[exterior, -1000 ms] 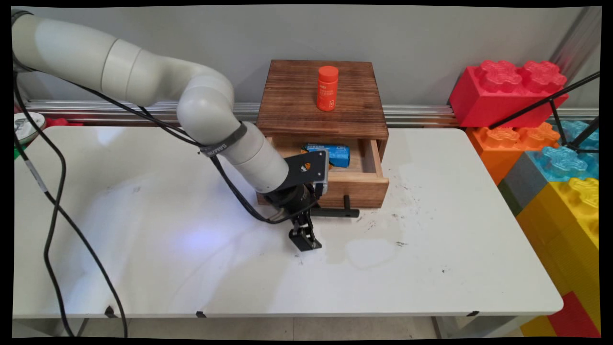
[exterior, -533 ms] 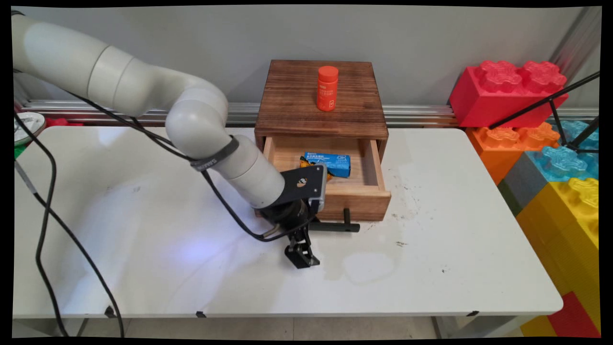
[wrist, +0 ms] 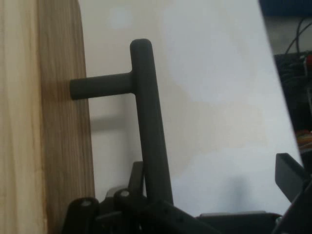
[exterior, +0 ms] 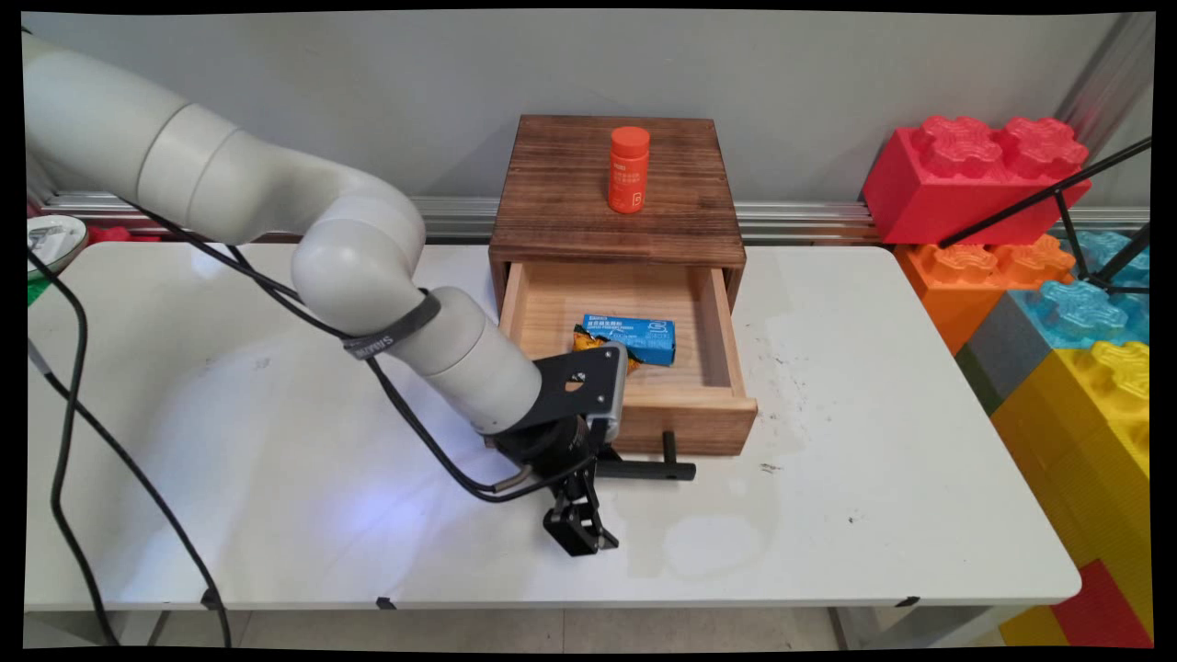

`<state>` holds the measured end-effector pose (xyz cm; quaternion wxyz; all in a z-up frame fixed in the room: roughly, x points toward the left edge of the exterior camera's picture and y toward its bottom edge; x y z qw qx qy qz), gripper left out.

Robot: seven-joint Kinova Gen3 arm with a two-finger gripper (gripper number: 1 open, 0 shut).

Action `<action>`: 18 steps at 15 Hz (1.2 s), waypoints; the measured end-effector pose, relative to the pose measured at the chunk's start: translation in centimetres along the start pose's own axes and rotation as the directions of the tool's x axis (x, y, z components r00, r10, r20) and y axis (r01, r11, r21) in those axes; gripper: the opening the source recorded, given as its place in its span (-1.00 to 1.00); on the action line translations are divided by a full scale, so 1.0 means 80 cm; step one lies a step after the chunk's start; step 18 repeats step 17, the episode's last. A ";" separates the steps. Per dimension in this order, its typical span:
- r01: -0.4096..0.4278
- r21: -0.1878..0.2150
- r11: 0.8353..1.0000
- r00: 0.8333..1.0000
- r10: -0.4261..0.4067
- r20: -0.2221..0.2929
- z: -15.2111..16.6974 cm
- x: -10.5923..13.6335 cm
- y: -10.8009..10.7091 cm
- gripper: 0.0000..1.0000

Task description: Open the drawer

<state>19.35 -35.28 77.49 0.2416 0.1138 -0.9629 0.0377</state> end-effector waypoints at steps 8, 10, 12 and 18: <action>-0.013 -0.035 0.999 1.000 0.012 -0.024 -0.003 0.002 0.029 1.00; -0.014 -0.046 0.999 1.000 0.013 -0.027 -0.004 0.002 0.037 1.00; -0.016 -0.054 0.998 0.999 0.014 -0.030 -0.005 0.001 0.044 1.00; -0.026 -0.057 0.998 0.999 0.024 -0.039 -0.008 0.000 0.054 1.00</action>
